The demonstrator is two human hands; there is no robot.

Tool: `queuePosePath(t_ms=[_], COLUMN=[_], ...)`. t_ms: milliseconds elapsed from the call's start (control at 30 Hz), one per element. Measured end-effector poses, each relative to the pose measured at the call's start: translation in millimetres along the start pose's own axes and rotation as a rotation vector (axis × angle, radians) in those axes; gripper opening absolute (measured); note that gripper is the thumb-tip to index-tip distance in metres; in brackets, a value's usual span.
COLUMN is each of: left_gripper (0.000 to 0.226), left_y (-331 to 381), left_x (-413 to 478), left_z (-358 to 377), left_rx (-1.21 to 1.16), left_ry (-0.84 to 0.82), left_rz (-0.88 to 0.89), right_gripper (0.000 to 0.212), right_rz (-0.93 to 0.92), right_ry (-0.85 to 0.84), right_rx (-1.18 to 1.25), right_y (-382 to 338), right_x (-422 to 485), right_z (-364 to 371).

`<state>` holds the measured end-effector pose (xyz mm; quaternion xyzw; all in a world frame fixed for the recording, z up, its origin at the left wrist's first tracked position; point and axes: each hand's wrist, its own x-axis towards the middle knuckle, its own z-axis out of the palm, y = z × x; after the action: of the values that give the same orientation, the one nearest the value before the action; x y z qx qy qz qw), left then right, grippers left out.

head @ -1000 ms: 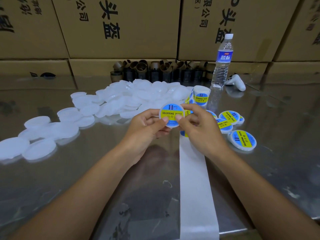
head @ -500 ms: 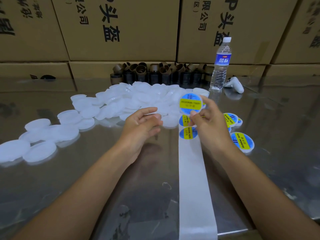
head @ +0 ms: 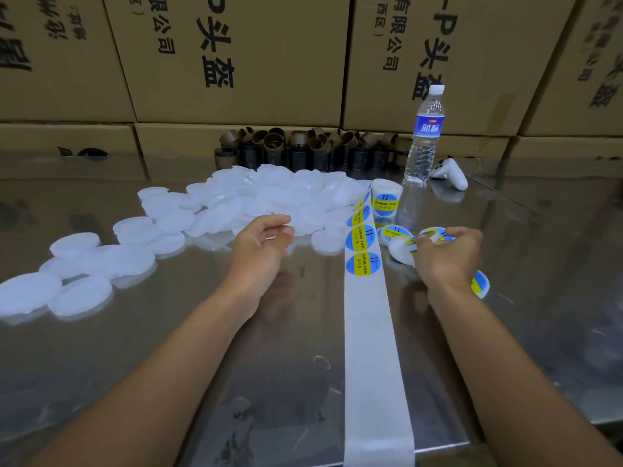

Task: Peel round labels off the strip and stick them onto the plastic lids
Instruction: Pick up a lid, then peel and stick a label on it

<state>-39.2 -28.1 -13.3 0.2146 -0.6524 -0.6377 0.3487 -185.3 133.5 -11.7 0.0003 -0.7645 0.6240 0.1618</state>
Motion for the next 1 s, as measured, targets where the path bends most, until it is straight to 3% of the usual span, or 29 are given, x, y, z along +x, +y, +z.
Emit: queuePosePath(t_ms=[267, 500, 800, 1000], left_gripper=[0.016, 0.015, 0.041, 0.039], left_y=[-2.3, 1.0, -10.2, -13.6], left_x=[-7.7, 4.8, 23.8, 12.6], left_z=[1.1, 15.8, 44.8, 23.6], left_rx=[0.364, 0.552, 1.061, 1.082], left_ry=[-0.094, -0.219, -0.43, -0.353], left_rz=[0.232, 0.227, 0.192, 0.294], right_gripper=[0.027, 0.035, 0.034, 0.032], right_rz=[-0.053, -0.079, -0.242, -0.296], right_ry=[0.004, -0.121, -0.172, -0.193], right_rx=[-0.077, -0.136, -0.067, -0.037], right_y=[-4.0, -7.8, -10.7, -10.5], right_x=[-2.3, -8.1, -18.3, -22.3], right_z=[-2.0, -0.9, 1.8, 3.3])
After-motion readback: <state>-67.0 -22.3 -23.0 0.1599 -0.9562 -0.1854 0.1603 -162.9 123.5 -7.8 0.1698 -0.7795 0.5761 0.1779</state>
